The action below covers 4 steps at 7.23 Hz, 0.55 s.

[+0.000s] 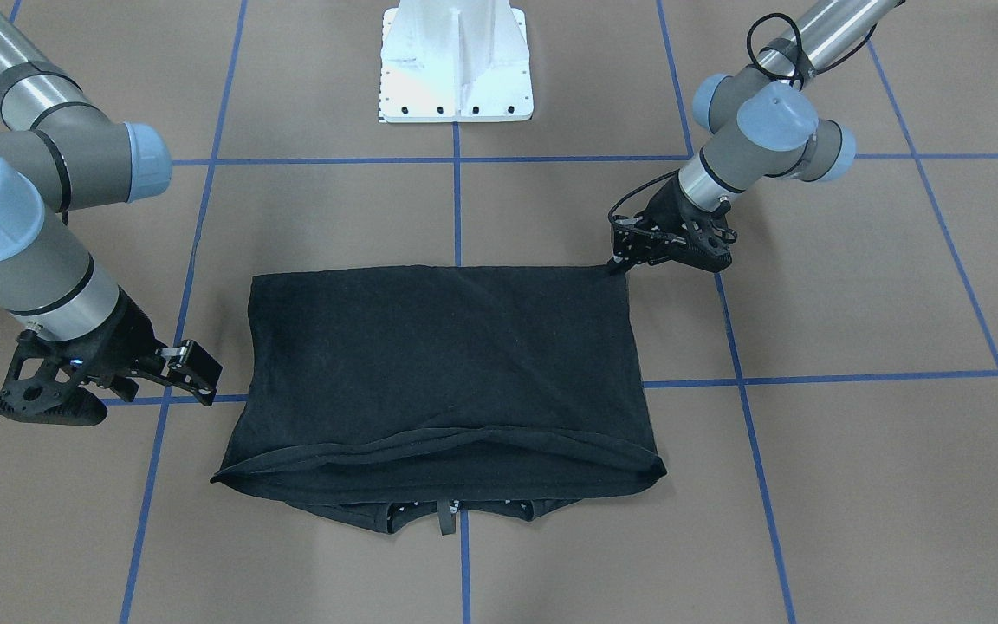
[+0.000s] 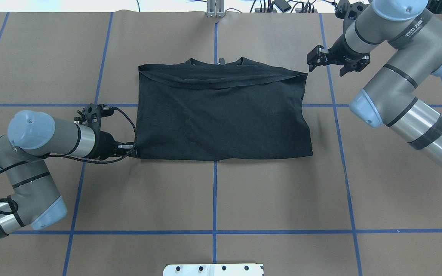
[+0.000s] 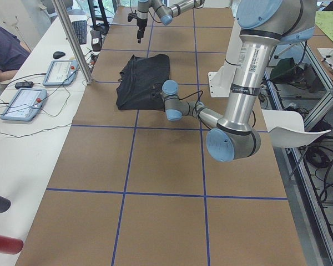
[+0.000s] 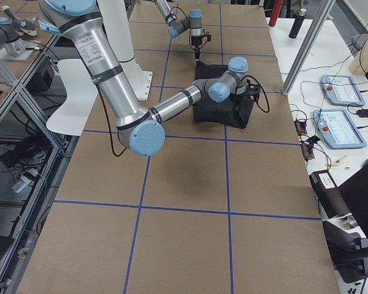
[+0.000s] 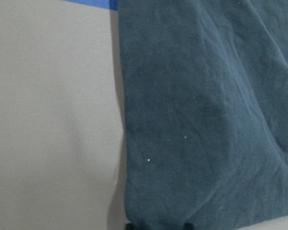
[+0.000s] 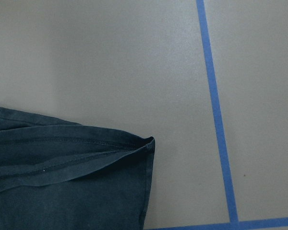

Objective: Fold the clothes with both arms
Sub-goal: 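Grasp the shirt's side edge with the left gripper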

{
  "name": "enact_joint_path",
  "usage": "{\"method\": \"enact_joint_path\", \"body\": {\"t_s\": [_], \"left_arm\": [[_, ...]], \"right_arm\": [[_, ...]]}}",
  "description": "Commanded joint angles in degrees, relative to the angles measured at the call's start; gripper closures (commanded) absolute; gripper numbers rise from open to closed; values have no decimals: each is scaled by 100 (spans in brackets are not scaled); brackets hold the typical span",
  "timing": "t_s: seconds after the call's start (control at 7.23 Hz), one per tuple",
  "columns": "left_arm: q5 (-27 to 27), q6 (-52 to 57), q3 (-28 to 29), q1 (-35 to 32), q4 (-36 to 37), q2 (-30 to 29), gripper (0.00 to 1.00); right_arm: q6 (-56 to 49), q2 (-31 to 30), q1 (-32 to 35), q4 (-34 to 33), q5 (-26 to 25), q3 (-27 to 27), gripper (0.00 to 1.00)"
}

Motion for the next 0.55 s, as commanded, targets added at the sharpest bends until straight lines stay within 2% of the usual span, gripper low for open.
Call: {"method": "enact_joint_path", "body": {"t_s": [0.0, 0.14, 0.28, 0.41], "left_arm": [[-20, 43, -75, -68, 25, 8, 100], [-168, 69, -92, -365, 95, 7, 100], [-404, 566, -83, -794, 192, -1, 100], [-372, 1232, -22, -1103, 549, -10, 100]], "right_arm": [[0, -7, 0, 0, 0, 2, 1], [0, -7, -18, 0, 0, -6, 1], [9, -7, -44, 0, 0, 2, 1], [17, -7, -61, 0, 9, 2, 1]]}}
